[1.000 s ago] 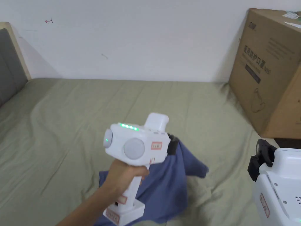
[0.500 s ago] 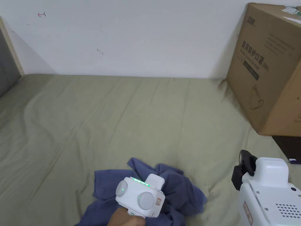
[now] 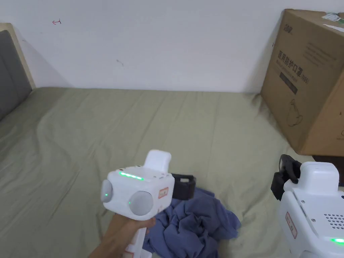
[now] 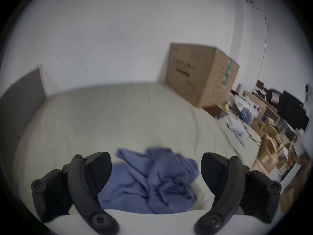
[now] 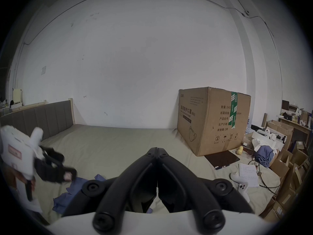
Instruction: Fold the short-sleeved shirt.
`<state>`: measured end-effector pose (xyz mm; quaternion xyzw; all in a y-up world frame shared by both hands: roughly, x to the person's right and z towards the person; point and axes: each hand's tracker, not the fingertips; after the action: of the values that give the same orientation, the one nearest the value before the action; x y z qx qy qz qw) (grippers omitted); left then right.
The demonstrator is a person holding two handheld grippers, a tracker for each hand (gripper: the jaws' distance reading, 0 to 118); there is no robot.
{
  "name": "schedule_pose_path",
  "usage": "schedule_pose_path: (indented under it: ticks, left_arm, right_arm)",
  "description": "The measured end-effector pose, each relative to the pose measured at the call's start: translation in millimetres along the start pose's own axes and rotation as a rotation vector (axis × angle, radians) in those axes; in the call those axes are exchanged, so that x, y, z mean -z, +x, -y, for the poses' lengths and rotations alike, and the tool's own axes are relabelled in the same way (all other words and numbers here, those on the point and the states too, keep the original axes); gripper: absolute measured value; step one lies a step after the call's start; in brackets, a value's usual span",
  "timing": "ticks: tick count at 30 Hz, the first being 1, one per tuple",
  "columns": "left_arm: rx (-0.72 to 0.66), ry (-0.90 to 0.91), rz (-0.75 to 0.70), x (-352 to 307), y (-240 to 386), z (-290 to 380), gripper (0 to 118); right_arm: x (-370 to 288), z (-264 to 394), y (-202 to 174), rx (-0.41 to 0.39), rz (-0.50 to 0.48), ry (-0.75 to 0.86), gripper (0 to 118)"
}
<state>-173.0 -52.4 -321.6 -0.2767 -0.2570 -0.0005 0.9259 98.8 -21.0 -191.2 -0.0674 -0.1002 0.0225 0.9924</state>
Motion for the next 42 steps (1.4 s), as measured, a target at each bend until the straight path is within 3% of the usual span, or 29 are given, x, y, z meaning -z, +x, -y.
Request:
schedule_pose_path:
  ticks: [5,8,11,13,14,15,25,34,40,42]
  left_arm:
    - [0.054,0.247,-0.192,-50,-16,-15,107]
    - [0.065,0.347,-0.289,-70,-30,-15,94]
    - [0.018,0.421,-0.326,-85,-47,-7,71]
    - [-0.025,0.428,-0.324,-90,-59,-5,29]
    - [-0.043,0.436,-0.305,-91,-64,-2,3]
    - [-0.063,0.441,-0.292,-92,-68,-1,0]
    - [-0.046,0.365,-0.320,-85,-72,5,0]
    - [-0.258,-0.118,-0.267,-35,-96,60,0]
    - [-0.348,-0.284,-0.239,-15,-100,126,0]
    - [-0.383,-0.328,-0.238,-10,-103,144,10]
  right_arm:
    - [-4,-13,-8,-0.010,-0.006,0.031,0]
    - [-6,-19,-11,-0.009,-0.012,0.048,0]
    - [-8,-24,-15,-0.005,-0.021,0.063,0]
    - [-8,-26,-17,-0.002,-0.025,0.070,0]
    - [-9,-26,-18,0.001,-0.029,0.073,0]
    - [-9,-26,-19,0.004,-0.032,0.075,0]
    - [-9,-24,-23,0.000,-0.046,0.070,0]
    - [-4,-13,-20,0.007,-0.041,0.038,0]
    - [2,-1,-22,-0.003,-0.048,0.005,0]
    - [4,2,-23,-0.005,-0.050,-0.006,0]
